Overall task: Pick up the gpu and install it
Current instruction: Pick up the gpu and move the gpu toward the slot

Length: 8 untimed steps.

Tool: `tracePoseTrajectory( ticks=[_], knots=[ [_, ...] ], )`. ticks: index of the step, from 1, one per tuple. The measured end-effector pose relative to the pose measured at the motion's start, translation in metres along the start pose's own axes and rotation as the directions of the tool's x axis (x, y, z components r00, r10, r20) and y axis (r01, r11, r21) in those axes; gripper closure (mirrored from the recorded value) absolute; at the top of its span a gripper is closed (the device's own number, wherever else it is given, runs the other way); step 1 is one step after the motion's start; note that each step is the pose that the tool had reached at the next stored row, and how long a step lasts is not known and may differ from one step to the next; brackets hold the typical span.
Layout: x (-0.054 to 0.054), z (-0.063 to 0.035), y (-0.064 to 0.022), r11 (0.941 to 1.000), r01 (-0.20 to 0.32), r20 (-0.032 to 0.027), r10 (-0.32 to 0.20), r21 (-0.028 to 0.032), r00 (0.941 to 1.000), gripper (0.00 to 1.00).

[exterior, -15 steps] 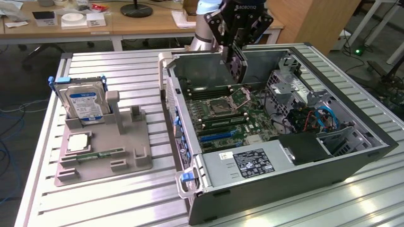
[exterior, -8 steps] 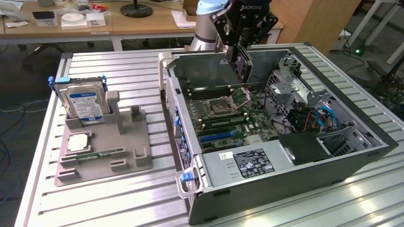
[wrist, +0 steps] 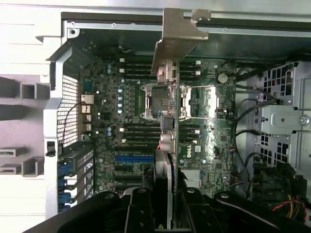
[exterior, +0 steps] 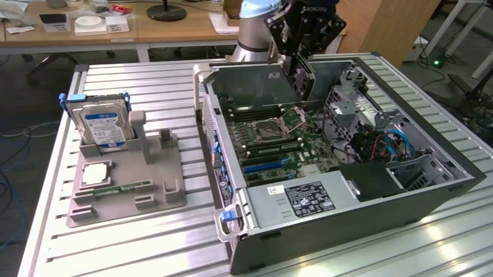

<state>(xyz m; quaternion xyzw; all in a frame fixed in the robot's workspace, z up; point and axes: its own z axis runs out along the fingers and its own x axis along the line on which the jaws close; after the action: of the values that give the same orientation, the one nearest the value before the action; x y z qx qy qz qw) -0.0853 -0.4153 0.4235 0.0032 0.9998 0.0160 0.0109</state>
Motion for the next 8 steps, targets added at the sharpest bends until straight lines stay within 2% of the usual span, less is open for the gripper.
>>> tracePoseTrajectory(
  ticks=[8],
  knots=[
    [-0.012,0.0003,0.0001,1.0000,0.000,0.0000,0.000,0.0001,1.0000,0.73]
  ],
)
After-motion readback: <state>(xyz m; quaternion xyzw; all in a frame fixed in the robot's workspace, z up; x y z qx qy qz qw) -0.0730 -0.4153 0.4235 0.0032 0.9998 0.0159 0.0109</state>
